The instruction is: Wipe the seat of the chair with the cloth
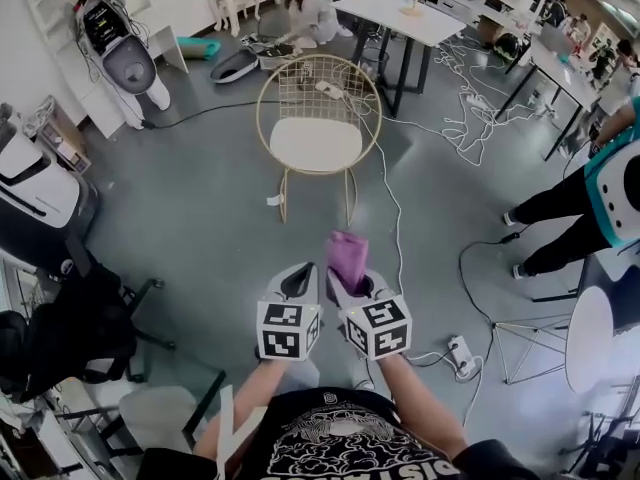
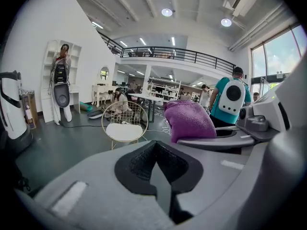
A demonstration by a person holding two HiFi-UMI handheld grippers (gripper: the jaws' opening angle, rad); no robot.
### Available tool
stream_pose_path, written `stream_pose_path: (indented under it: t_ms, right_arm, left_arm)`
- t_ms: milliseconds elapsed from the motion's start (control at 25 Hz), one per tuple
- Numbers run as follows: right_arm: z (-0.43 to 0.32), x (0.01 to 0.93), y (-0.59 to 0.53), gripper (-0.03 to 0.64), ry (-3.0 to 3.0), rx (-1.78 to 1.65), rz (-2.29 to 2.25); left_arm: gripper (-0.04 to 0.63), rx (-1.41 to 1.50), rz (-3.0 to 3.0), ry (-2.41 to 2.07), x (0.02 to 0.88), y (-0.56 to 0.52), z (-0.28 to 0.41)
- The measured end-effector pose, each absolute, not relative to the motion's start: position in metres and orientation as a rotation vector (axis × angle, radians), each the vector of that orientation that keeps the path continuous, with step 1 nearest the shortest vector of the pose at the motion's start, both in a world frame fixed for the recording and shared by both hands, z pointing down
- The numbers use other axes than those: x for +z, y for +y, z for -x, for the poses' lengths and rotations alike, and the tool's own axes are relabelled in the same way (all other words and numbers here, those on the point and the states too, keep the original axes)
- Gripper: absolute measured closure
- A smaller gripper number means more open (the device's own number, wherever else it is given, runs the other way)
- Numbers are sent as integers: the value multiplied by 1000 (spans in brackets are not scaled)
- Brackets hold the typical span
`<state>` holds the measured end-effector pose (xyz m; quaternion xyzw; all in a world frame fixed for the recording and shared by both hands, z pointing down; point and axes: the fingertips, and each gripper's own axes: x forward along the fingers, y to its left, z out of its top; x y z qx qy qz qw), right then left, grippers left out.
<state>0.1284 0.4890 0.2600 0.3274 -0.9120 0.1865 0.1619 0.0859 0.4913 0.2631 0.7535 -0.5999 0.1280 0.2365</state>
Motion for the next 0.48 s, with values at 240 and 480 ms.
stream_pose_path:
  t_ms: [240, 480]
  right_arm:
    - [-82, 256, 458, 555, -2575, 532, -996]
    - [-48, 257, 446, 555, -2562, 532, -994]
  left_arm:
    - [595, 371, -2127, -1596, 256, 458, -38]
    - [595, 370, -2143, -1560, 261, 443, -10]
